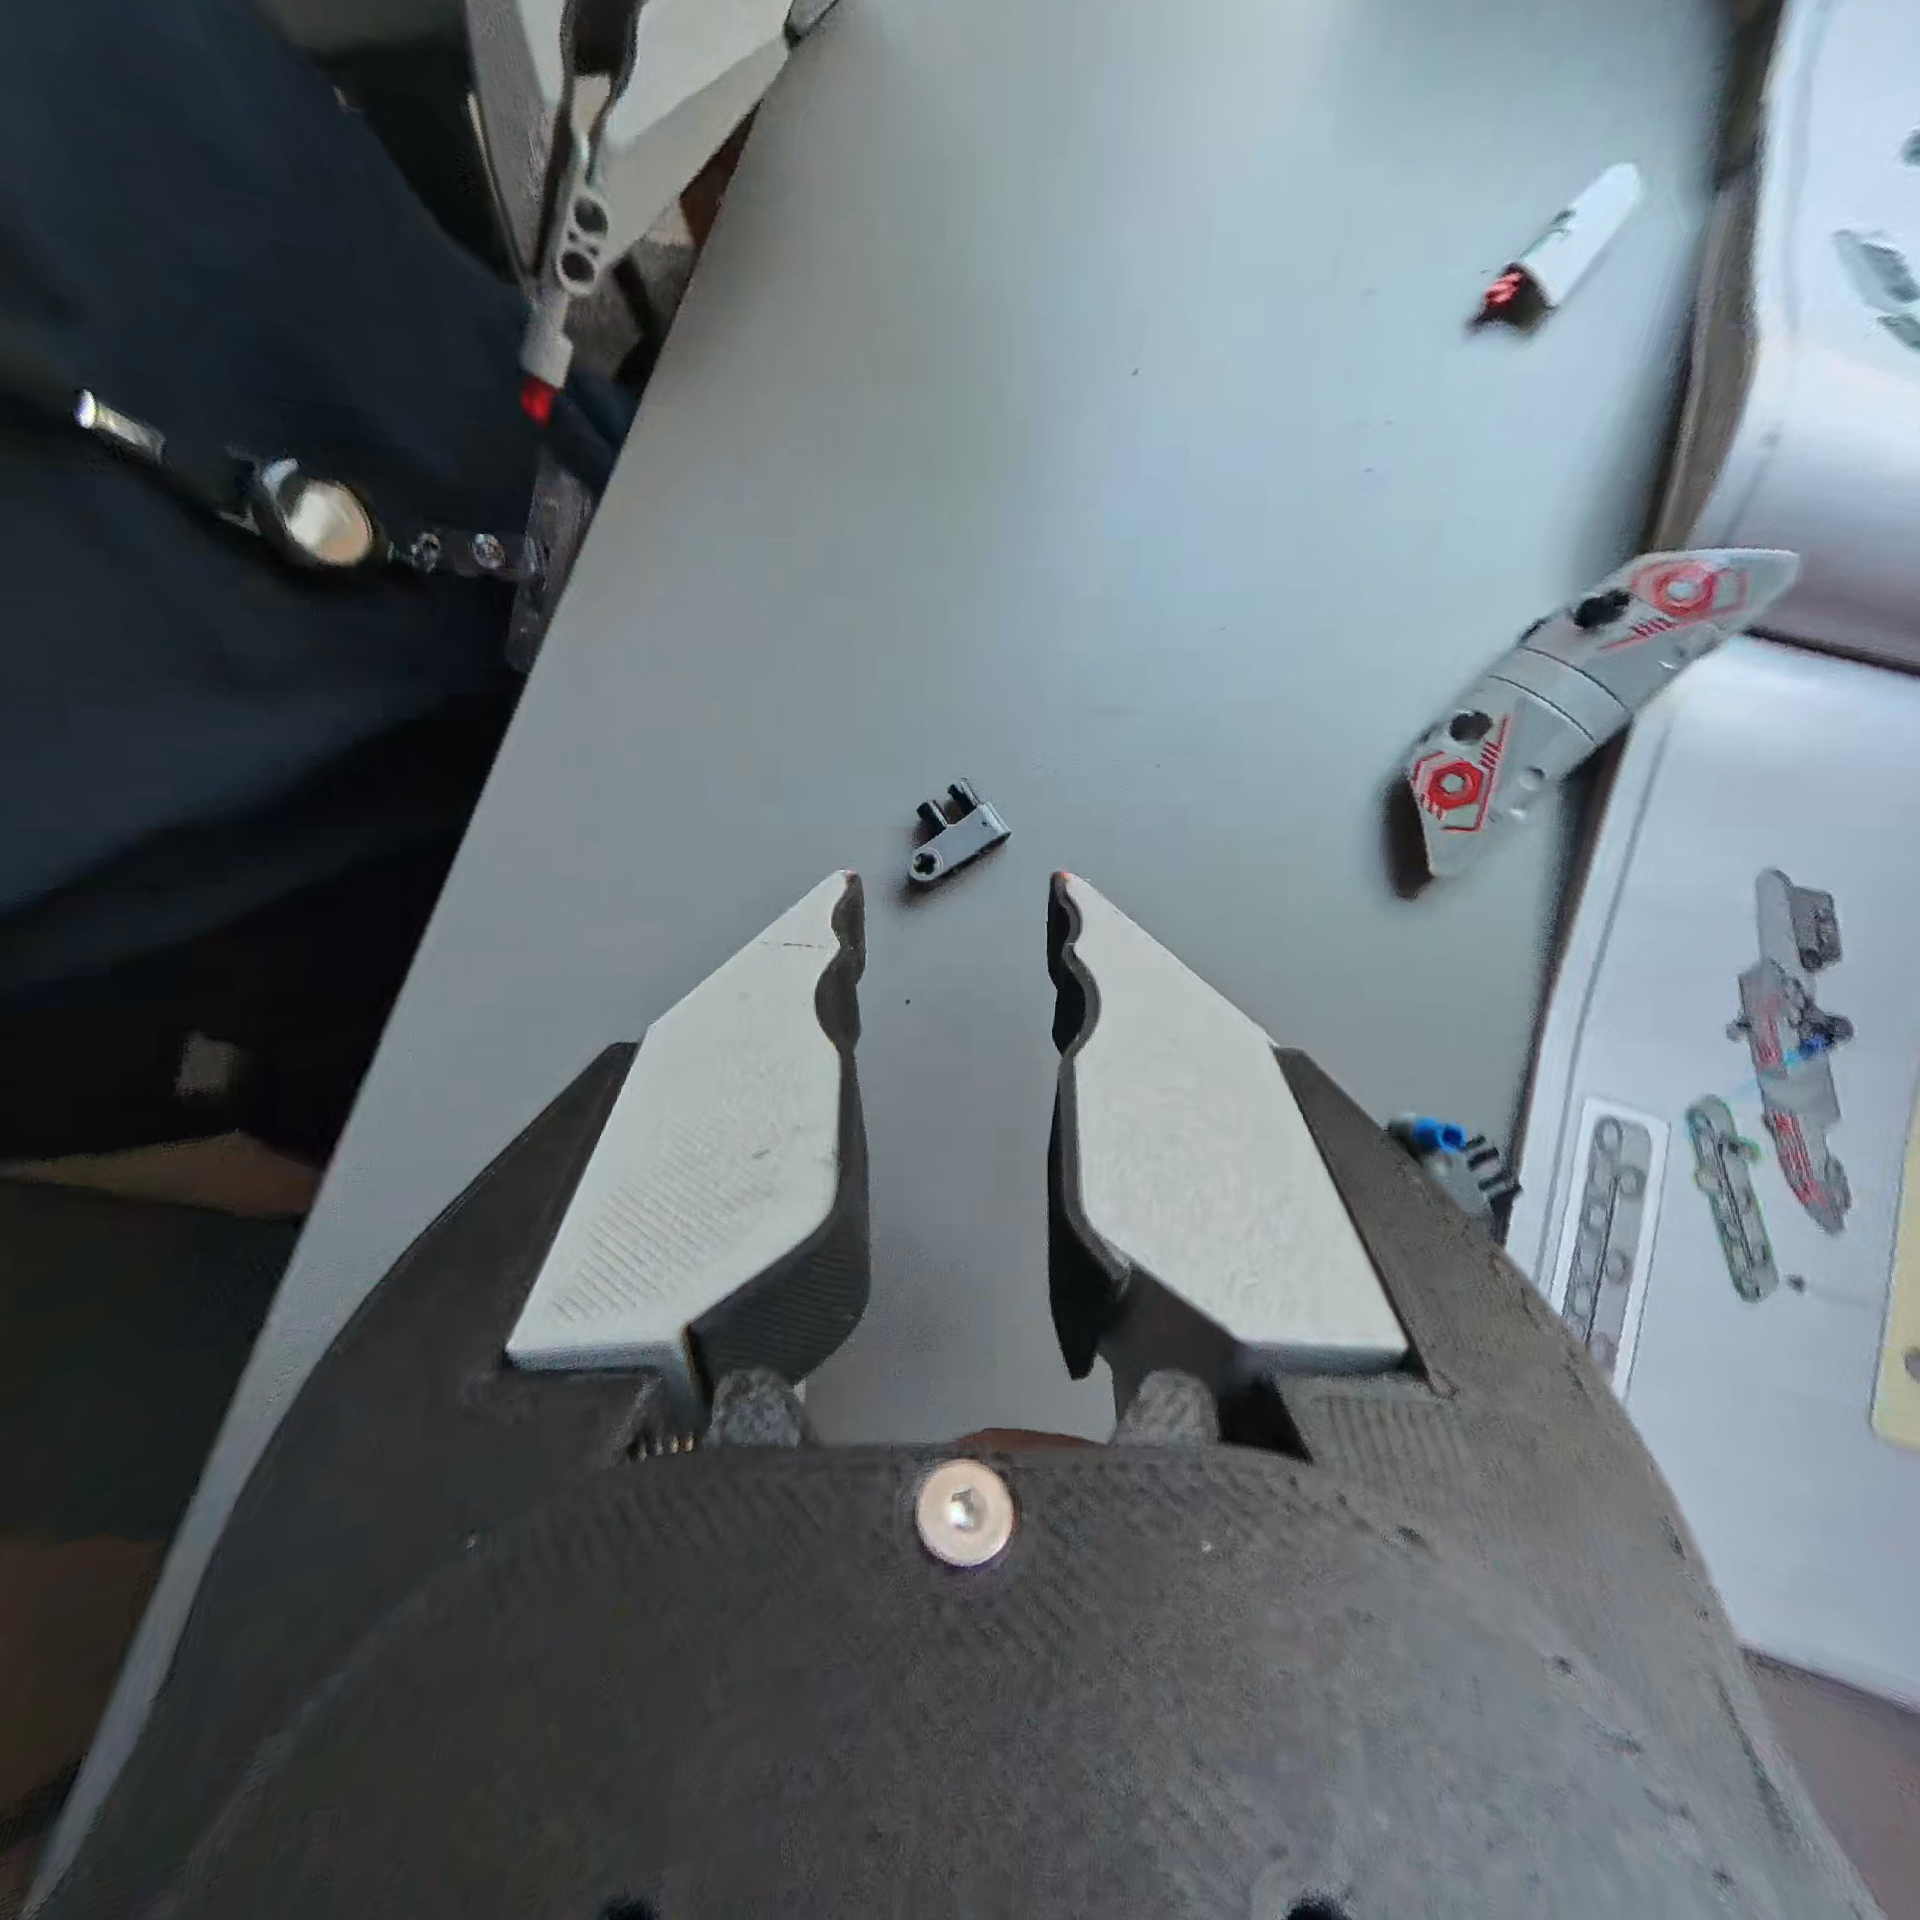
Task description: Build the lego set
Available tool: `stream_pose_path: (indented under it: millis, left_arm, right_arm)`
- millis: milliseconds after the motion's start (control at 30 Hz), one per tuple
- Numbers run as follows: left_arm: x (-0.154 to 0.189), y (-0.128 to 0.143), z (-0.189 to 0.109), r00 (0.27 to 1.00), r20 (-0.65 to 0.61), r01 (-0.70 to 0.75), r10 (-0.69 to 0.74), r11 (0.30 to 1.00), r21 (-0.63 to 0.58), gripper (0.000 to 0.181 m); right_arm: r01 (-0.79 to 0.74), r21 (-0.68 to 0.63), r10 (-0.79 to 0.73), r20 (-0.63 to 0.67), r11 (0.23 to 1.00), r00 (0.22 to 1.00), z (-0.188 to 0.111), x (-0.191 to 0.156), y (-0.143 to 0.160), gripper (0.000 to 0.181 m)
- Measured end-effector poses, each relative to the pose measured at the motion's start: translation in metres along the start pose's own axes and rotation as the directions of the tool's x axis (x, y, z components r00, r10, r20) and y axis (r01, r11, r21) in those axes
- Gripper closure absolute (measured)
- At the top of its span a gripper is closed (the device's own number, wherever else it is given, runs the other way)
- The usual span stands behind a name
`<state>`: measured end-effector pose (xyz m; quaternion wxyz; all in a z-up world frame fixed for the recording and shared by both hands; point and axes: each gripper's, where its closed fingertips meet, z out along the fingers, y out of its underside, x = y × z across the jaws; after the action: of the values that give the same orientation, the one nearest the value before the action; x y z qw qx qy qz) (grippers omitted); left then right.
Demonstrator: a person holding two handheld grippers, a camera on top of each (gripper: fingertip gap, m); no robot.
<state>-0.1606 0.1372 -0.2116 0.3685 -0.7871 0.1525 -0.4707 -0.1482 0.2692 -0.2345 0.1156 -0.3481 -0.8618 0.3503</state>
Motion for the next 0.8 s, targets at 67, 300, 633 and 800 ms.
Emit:
stream_pose_path:
  millis: [67,300,633,800]
  left_arm:
    - [0.0,-0.001,0.0,1.0,-0.005,0.008,-0.008,1.0,0.002,0.181]
    - [0.0,-0.003,0.001,0.998,-0.045,0.044,-0.046,0.998,-0.039,0.181]
    - [-0.025,0.001,-0.006,0.949,-0.098,0.263,-0.3,0.923,-0.281,0.181]
    - [-0.049,0.005,-0.008,0.923,-0.027,0.34,-0.383,0.848,-0.407,0.181]
  right_arm:
    - [0.051,-0.024,-0.05,0.034,0.998,0.998,0.01,0.001,0.002,0.15]
    - [0.088,-0.004,-0.086,0.132,0.996,0.987,0.019,-0.003,-0.002,0.156]
    - [0.152,-0.033,-0.147,0.132,0.988,0.98,0.032,-0.006,-0.005,0.166]
    - [0.156,-0.019,-0.155,0.029,0.988,0.987,0.033,-0.003,-0.014,0.175]
